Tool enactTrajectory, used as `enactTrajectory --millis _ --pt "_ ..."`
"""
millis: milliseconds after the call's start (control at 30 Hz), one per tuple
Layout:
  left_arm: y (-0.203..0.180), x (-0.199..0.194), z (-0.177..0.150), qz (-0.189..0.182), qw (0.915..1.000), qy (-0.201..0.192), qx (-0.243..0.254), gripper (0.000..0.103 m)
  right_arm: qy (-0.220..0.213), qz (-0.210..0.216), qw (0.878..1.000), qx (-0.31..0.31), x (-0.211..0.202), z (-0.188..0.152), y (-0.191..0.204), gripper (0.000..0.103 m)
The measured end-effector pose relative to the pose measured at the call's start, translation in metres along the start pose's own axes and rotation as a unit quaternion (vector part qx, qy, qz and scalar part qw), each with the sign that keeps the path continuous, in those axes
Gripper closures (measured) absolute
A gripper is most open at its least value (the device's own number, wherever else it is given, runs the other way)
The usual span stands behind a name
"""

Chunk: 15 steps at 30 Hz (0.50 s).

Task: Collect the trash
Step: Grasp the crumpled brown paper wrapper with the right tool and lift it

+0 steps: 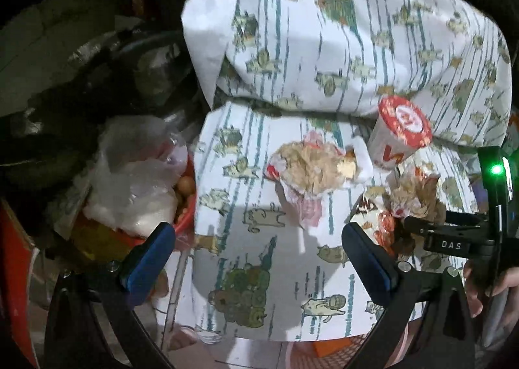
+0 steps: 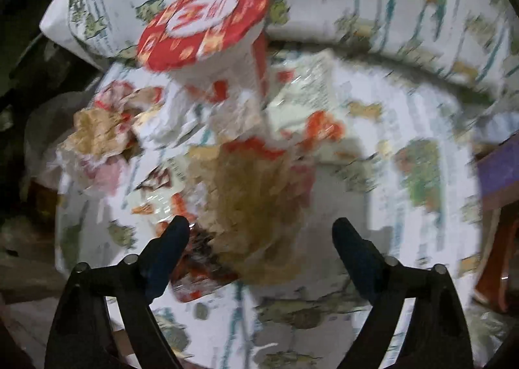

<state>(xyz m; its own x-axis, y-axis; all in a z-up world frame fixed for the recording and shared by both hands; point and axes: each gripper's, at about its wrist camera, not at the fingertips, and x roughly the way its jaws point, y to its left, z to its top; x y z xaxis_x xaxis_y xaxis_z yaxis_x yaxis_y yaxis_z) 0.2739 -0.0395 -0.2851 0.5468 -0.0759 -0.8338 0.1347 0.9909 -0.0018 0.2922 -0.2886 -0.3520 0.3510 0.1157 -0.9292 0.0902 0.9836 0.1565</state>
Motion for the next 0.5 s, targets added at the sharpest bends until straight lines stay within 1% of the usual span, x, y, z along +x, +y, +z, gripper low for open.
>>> enactTrajectory --millis 67,100,133,167,200,267,300,367,433,467,500 --pt "0.003 0.008 -0.002 0.000 0.9999 0.013 -0.009 0.000 0.007 -0.015 1.000 -0.001 0.007 -0.001 0.001 0.032" --pt "0.006 0.011 -0.003 0.000 0.9997 0.019 -0.018 0.000 0.009 -0.019 1.000 -0.006 0.009 -0.002 0.003 0.041" --pt "0.010 0.015 -0.005 -0.007 0.9989 0.031 -0.034 0.000 0.005 -0.019 1.000 -0.012 0.009 -0.002 0.005 0.044" --pt "0.015 0.019 -0.008 -0.020 0.9973 0.048 -0.052 0.000 0.009 -0.005 1.000 -0.020 0.010 -0.002 0.009 0.058" --pt "0.019 0.022 -0.010 -0.034 0.9951 0.062 -0.068 0.000 0.021 0.010 0.999 -0.028 0.009 -0.002 0.014 0.064" --pt "0.025 0.031 -0.015 -0.070 0.9875 0.094 -0.105 0.000 0.038 0.029 0.998 -0.037 0.008 -0.005 0.023 0.068" --pt "0.030 0.037 -0.018 -0.087 0.9816 0.112 -0.128 0.000 0.048 0.042 0.997 -0.041 0.007 -0.008 0.029 0.070" --pt "0.035 0.045 -0.021 -0.096 0.9750 0.132 -0.151 0.000 0.073 0.072 0.993 -0.054 0.008 -0.017 0.040 0.073" --pt "0.038 0.049 -0.022 -0.093 0.9731 0.137 -0.161 0.000 0.091 0.098 0.989 -0.066 0.007 -0.027 0.051 0.075" --pt "0.039 0.049 -0.022 -0.085 0.9740 0.134 -0.162 0.000 0.101 0.113 0.986 -0.073 0.007 -0.032 0.058 0.075" --pt "0.039 0.050 -0.022 -0.081 0.9748 0.132 -0.161 0.000 0.110 0.123 0.983 -0.080 0.006 -0.035 0.061 0.079"
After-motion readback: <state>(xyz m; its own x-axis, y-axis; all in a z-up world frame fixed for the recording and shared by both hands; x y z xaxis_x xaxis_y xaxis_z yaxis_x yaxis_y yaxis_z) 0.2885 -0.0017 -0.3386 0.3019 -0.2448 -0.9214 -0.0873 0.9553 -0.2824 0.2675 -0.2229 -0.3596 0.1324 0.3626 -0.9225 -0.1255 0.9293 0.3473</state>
